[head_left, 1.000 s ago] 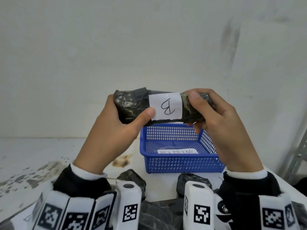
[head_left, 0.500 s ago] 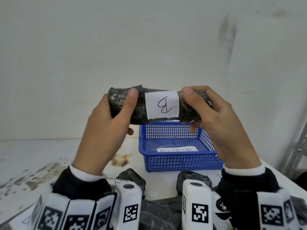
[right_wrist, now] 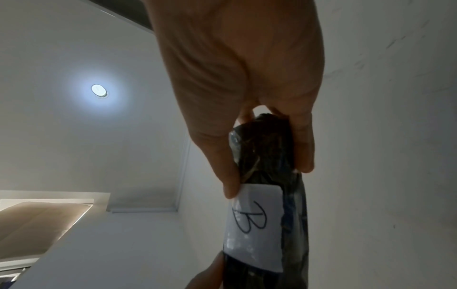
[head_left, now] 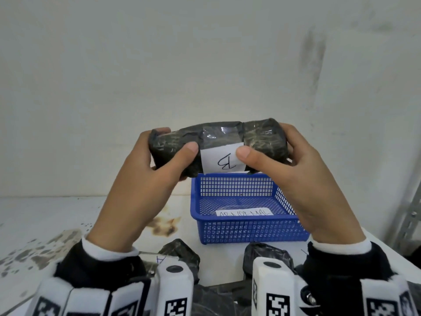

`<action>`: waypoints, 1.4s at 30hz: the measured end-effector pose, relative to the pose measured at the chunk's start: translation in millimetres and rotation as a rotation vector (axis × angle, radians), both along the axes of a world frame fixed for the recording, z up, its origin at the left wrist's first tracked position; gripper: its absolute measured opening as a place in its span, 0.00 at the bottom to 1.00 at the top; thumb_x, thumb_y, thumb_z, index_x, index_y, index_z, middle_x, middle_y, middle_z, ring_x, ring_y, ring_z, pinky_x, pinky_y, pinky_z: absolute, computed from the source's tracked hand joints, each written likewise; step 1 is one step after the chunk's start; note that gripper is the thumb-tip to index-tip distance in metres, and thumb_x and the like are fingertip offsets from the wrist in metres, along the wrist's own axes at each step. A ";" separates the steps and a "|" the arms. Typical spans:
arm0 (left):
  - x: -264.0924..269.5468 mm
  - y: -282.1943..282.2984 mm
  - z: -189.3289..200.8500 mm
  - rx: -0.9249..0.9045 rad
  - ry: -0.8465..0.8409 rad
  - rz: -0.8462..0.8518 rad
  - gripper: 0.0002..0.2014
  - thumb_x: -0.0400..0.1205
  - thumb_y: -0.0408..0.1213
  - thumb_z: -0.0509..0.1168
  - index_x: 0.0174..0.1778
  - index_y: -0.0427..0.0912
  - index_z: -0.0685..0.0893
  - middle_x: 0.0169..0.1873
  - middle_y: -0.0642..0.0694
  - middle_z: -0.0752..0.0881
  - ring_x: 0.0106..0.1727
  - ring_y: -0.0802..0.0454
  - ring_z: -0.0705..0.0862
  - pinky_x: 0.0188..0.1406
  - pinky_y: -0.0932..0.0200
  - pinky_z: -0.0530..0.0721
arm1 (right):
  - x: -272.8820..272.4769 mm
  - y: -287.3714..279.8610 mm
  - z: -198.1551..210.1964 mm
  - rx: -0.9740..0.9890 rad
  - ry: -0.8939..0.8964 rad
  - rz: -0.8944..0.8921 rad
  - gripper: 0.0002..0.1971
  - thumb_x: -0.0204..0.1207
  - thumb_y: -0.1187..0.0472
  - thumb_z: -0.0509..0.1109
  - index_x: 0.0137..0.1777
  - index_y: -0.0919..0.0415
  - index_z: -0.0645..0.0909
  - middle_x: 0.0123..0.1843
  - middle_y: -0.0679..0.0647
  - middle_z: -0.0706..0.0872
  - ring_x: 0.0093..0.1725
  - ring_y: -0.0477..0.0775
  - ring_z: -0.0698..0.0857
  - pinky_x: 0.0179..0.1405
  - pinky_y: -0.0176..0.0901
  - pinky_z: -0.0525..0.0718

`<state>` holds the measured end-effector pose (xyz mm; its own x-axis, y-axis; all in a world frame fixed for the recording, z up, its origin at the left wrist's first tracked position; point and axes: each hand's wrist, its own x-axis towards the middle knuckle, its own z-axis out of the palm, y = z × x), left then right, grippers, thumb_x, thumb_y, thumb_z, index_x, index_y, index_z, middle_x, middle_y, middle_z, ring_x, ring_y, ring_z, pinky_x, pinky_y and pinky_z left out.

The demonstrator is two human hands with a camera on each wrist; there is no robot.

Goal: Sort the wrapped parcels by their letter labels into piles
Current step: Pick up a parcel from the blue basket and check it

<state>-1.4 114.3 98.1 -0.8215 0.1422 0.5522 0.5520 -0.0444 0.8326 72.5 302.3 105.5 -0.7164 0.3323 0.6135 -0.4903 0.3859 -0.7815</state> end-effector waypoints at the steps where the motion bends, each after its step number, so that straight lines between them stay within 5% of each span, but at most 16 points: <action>1: -1.0 -1.9 0.1 -0.009 0.002 -0.004 0.32 0.60 0.63 0.72 0.61 0.60 0.79 0.52 0.60 0.87 0.50 0.56 0.90 0.59 0.49 0.85 | 0.5 -0.3 0.0 0.021 -0.015 0.001 0.29 0.58 0.39 0.79 0.61 0.40 0.82 0.54 0.43 0.91 0.52 0.47 0.91 0.47 0.41 0.87; 4: 0.4 -5.2 1.2 -0.053 0.020 -0.029 0.35 0.60 0.63 0.79 0.63 0.63 0.78 0.51 0.64 0.86 0.49 0.58 0.88 0.55 0.57 0.83 | 0.7 -1.5 -0.2 0.028 -0.046 0.005 0.29 0.59 0.37 0.77 0.62 0.41 0.82 0.53 0.43 0.91 0.44 0.45 0.90 0.34 0.35 0.84; 6: 1.6 -6.3 1.7 -0.091 0.045 -0.036 0.33 0.61 0.65 0.78 0.61 0.67 0.77 0.49 0.67 0.86 0.46 0.61 0.90 0.51 0.57 0.83 | 0.5 -1.0 -0.1 0.006 -0.028 -0.001 0.26 0.62 0.39 0.78 0.61 0.43 0.83 0.51 0.42 0.91 0.44 0.42 0.90 0.36 0.34 0.84; 10: 5.9 -5.1 3.0 -0.101 0.090 -0.075 0.32 0.60 0.64 0.70 0.62 0.68 0.76 0.49 0.72 0.85 0.47 0.56 0.91 0.59 0.44 0.86 | 0.1 -0.3 -0.1 0.002 0.014 -0.039 0.15 0.70 0.50 0.80 0.57 0.45 0.84 0.48 0.44 0.92 0.43 0.42 0.89 0.43 0.34 0.85; 16: 9.3 2.8 2.4 -0.004 0.116 -0.007 0.28 0.66 0.56 0.79 0.58 0.60 0.76 0.45 0.65 0.87 0.46 0.56 0.90 0.55 0.56 0.85 | 1.0 -5.0 0.1 0.077 -0.002 -0.070 0.11 0.73 0.46 0.78 0.51 0.45 0.83 0.36 0.40 0.88 0.30 0.37 0.83 0.35 0.33 0.78; 23: 12.9 7.1 -0.5 0.016 0.140 0.009 0.24 0.68 0.55 0.72 0.58 0.57 0.76 0.47 0.59 0.88 0.46 0.60 0.89 0.49 0.62 0.83 | 2.7 -6.8 0.7 0.107 0.039 -0.120 0.15 0.70 0.44 0.79 0.52 0.46 0.82 0.44 0.38 0.90 0.42 0.37 0.88 0.44 0.34 0.85; 27: 12.5 10.0 -0.6 0.003 0.141 0.010 0.19 0.67 0.57 0.70 0.51 0.57 0.77 0.42 0.65 0.88 0.43 0.64 0.88 0.45 0.66 0.82 | 1.3 -4.5 0.2 0.114 0.040 -0.128 0.16 0.69 0.43 0.78 0.53 0.45 0.82 0.47 0.39 0.90 0.46 0.39 0.89 0.50 0.39 0.87; 31: 6.6 9.6 -3.1 -0.008 0.144 0.018 0.09 0.77 0.50 0.68 0.49 0.56 0.78 0.37 0.69 0.86 0.40 0.70 0.85 0.39 0.76 0.78 | -0.8 -2.3 -0.4 0.085 0.036 -0.107 0.16 0.69 0.40 0.74 0.54 0.45 0.84 0.45 0.40 0.90 0.45 0.40 0.89 0.48 0.39 0.87; 38: 3.6 4.1 -2.0 -0.013 0.157 0.034 0.06 0.80 0.48 0.67 0.48 0.54 0.78 0.36 0.64 0.86 0.39 0.66 0.84 0.41 0.67 0.80 | 1.0 -2.1 1.4 0.089 0.044 -0.031 0.17 0.71 0.42 0.71 0.57 0.47 0.86 0.40 0.39 0.89 0.35 0.36 0.84 0.36 0.28 0.80; 42: 5.9 3.2 1.3 -0.008 0.137 0.013 0.08 0.80 0.47 0.67 0.49 0.49 0.78 0.34 0.59 0.88 0.32 0.57 0.88 0.27 0.61 0.85 | -0.7 -1.6 0.5 0.110 0.055 -0.053 0.14 0.72 0.42 0.70 0.54 0.45 0.85 0.40 0.39 0.89 0.34 0.39 0.85 0.38 0.33 0.83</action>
